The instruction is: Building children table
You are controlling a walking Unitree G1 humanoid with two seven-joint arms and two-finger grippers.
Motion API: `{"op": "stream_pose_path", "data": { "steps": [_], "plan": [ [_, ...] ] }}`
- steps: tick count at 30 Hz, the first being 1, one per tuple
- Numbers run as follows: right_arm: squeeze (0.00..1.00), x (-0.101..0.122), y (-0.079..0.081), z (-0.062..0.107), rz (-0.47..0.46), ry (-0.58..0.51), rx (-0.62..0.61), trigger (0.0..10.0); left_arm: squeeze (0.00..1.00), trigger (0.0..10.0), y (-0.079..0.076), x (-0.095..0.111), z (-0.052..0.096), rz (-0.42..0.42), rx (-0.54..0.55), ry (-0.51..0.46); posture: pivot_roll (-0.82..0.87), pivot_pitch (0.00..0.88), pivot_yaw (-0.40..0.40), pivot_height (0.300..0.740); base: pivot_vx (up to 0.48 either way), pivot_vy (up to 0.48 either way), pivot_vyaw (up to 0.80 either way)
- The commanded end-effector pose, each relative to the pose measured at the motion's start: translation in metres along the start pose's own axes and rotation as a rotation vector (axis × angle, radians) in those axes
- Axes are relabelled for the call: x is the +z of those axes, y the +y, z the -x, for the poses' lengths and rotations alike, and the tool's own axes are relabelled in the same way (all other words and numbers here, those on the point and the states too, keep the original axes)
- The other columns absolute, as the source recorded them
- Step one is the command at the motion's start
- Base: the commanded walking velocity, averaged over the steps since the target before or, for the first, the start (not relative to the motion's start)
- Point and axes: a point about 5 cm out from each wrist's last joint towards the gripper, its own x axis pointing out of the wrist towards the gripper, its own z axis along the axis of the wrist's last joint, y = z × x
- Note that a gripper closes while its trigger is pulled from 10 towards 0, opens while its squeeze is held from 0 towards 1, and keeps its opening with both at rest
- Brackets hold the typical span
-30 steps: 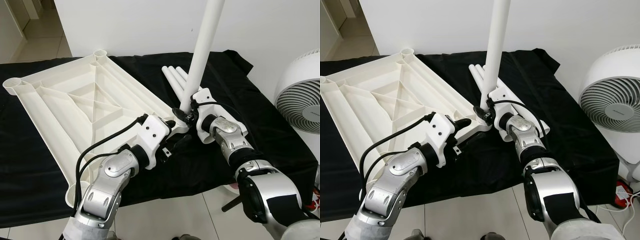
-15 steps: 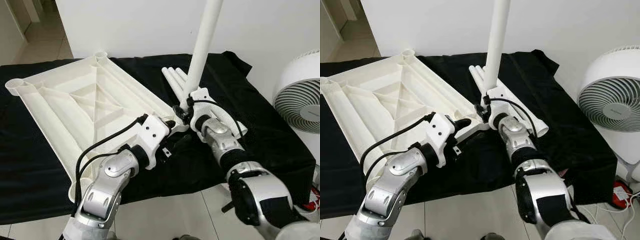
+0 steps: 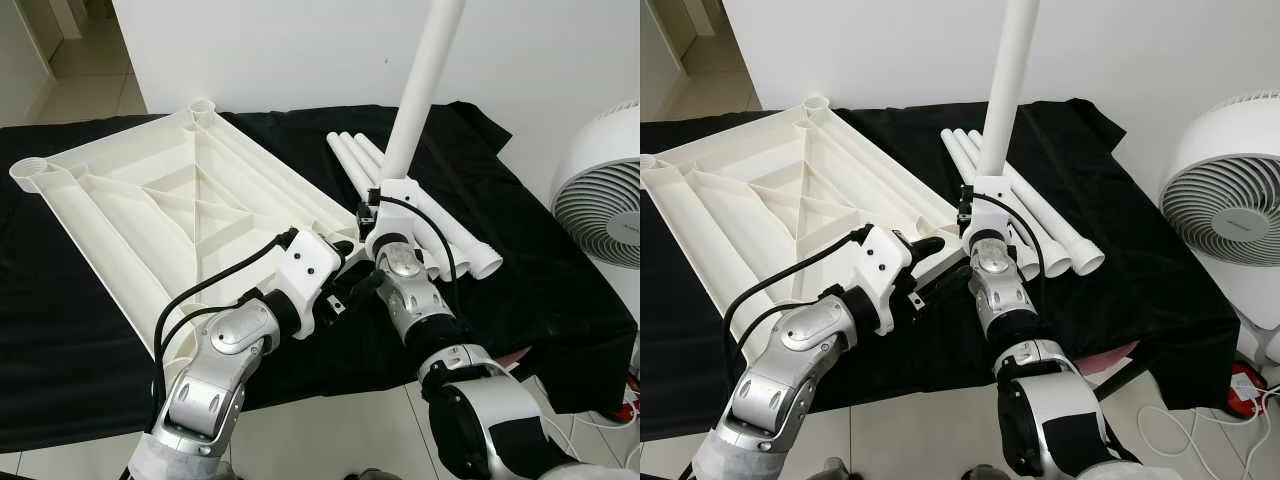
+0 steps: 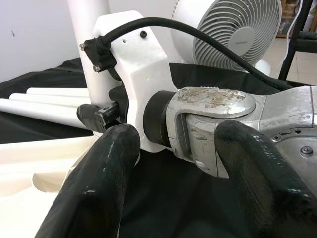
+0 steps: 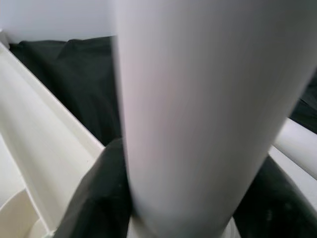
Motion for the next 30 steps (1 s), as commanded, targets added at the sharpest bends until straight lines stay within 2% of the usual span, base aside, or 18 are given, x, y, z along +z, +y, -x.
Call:
{"op": "stream_pose_path", "data": {
  "steps": [1,8,10,14,17,18,21,23,27,30],
  "plan": [
    [1.0,-0.001,-0.006,0.002,-0.015,-0.013,-0.022,10.0,0.0,10.0,0.002,-0.004,-0.001,0.0,0.053,0.018,-0.03,0.043,-0.009,0.74,0.0,0.0,0.0],
    [1.0,0.004,-0.005,0.012,-0.041,-0.086,0.021,10.0,0.0,10.0,0.002,-0.004,0.0,0.0,0.057,0.021,-0.03,0.048,-0.009,0.74,0.0,0.0,0.0],
    [1.0,0.004,-0.005,0.012,-0.041,-0.086,0.021,10.0,0.0,10.0,0.002,-0.004,0.0,0.0,0.057,0.021,-0.03,0.048,-0.009,0.74,0.0,0.0,0.0],
    [1.0,0.002,-0.007,0.023,-0.034,-0.114,0.047,10.0,0.0,10.0,0.002,-0.005,0.001,0.0,0.06,0.023,-0.03,0.052,-0.006,0.74,0.0,0.0,0.0],
    [1.0,0.002,-0.007,0.023,-0.034,-0.114,0.047,10.0,0.0,10.0,0.002,-0.005,0.001,0.0,0.06,0.023,-0.03,0.052,-0.006,0.74,0.0,0.0,0.0],
    [0.0,0.0,-0.009,0.029,-0.025,-0.124,0.065,10.0,0.0,10.0,0.002,-0.006,0.0,0.0,0.063,0.028,-0.03,0.053,-0.004,0.74,0.0,0.0,0.0],
    [0.0,-0.004,-0.01,0.035,-0.011,-0.128,0.093,10.0,0.0,10.0,0.003,-0.009,0.0,0.0,0.072,0.041,-0.04,0.055,-0.003,0.74,0.0,0.0,0.0],
    [0.0,-0.012,-0.011,0.048,0.004,-0.131,0.148,10.0,0.0,10.0,0.005,-0.015,0.0,-0.002,0.092,0.072,-0.04,0.056,-0.001,0.74,0.0,0.0,0.0],
    [0.0,-0.014,-0.011,0.052,0.005,-0.132,0.161,10.0,0.0,10.0,0.006,-0.017,-0.001,-0.004,0.098,0.082,-0.04,0.056,-0.001,0.74,0.0,0.0,0.0],
    [0.0,-0.015,-0.014,0.065,-0.017,-0.144,0.227,10.0,0.0,10.0,0.013,-0.03,0.0,0.001,0.14,0.148,-0.05,0.058,0.012,0.74,0.0,0.0,0.0]
  ]
}}
